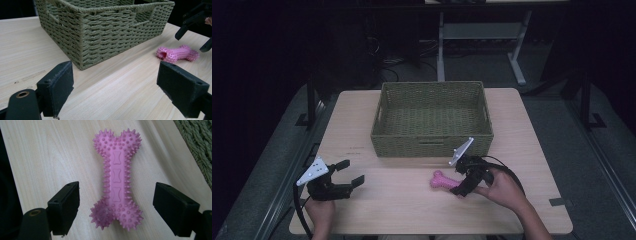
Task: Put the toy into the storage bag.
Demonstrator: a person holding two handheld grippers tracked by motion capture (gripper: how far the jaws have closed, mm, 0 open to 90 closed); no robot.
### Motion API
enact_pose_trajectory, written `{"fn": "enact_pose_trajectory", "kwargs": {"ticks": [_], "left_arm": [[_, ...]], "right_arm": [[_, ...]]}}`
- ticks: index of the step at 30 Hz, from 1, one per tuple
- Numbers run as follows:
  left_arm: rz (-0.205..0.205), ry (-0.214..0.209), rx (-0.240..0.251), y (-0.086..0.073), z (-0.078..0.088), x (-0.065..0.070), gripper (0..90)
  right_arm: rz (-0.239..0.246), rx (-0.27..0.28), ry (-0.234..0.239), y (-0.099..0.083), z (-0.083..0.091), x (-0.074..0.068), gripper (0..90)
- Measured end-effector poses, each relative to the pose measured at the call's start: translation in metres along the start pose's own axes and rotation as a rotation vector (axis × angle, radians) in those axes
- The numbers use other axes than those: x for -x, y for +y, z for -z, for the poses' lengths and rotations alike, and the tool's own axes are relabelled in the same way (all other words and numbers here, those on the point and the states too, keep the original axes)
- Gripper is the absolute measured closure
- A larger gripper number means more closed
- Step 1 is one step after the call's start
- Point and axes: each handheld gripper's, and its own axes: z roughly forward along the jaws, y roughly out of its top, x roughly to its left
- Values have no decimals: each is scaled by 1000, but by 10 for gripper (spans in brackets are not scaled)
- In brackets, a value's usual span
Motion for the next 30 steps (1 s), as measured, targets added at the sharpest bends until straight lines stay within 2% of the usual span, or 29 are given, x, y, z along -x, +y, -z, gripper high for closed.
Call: {"fn": "enact_pose_trajectory", "kwargs": {"ticks": [11, 30], "left_arm": [[0, 1, 1, 0, 0, 0, 135], [10, -3, 11, 0, 0, -1, 134]], "right_arm": [[13, -25, 7, 6, -8, -2, 245], [30, -73, 9, 18, -20, 0, 357]]}}
